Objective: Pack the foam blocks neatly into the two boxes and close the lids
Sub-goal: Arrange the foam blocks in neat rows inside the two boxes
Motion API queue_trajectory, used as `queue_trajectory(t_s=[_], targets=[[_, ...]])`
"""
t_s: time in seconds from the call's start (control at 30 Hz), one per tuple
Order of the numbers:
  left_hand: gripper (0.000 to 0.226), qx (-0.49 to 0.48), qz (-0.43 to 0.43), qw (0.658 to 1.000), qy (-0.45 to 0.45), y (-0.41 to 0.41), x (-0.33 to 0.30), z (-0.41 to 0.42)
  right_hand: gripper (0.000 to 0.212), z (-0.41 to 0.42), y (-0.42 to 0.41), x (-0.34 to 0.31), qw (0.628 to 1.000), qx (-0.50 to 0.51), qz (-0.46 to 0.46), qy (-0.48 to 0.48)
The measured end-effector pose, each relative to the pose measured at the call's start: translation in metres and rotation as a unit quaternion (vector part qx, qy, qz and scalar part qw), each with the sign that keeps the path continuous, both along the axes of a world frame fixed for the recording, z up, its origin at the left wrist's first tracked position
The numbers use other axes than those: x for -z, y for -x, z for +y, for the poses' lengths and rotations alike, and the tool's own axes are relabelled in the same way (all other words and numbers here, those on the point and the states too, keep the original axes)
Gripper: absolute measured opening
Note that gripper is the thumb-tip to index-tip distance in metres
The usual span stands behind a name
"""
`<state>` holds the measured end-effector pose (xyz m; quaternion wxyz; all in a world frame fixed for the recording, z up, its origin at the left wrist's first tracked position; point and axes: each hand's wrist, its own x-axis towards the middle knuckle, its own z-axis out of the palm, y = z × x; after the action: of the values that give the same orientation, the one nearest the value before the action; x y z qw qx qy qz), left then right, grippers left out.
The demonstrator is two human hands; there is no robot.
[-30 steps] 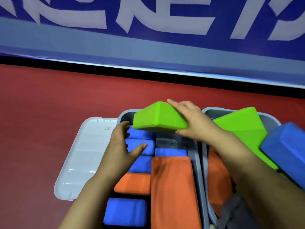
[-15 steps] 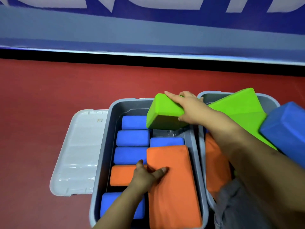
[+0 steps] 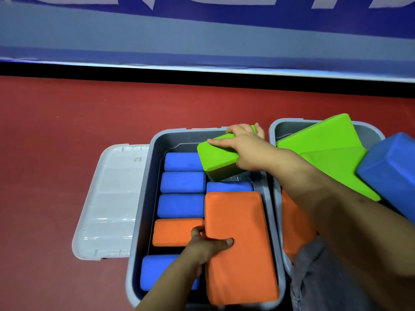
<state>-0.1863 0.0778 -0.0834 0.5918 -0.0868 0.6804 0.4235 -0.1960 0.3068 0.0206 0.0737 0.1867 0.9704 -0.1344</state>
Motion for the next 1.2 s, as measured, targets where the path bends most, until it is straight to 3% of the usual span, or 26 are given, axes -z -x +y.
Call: queue_trajectory(t_s=[0.07,0.13,0.23,0.3,0.37,0.5,0.77,1.2], targets=[[0.115,0.013,-0.005,1.0,0.01,0.012,-0.014,0.005,0.09,0.001,0.0,0.005,1.0,0.003,-0.015,0.013],[0.123,0.076,0.078,0.993,0.054,0.033,-0.038,0.01,0.09,0.005,0.0,0.01,0.999,0.015,-0.021,0.025],[0.113,0.224,0.282,0.916,0.176,0.074,-0.081,0.004,0.088,0.011,-0.001,0.013,0.997,0.037,-0.051,0.035],[0.097,0.254,0.386,0.858,0.225,0.091,-0.109,-0.011,0.087,0.013,-0.002,0.013,0.995,0.038,-0.083,0.033],[0.088,0.233,0.436,0.836,0.238,0.1,-0.129,-0.029,0.088,0.014,0.0,0.016,0.994,0.039,-0.095,0.033],[0.085,0.123,0.443,0.866,0.195,0.104,-0.145,-0.049,0.088,0.015,0.005,0.039,0.992,0.053,-0.106,0.04],[0.081,0.065,0.509,0.845,0.154,0.115,-0.142,-0.049,0.089,0.004,0.004,0.098,0.99,0.068,-0.112,0.062],[0.09,-0.006,0.522,0.847,0.104,0.135,-0.124,-0.038,0.083,0.0,-0.003,0.162,0.962,0.052,-0.261,0.055]])
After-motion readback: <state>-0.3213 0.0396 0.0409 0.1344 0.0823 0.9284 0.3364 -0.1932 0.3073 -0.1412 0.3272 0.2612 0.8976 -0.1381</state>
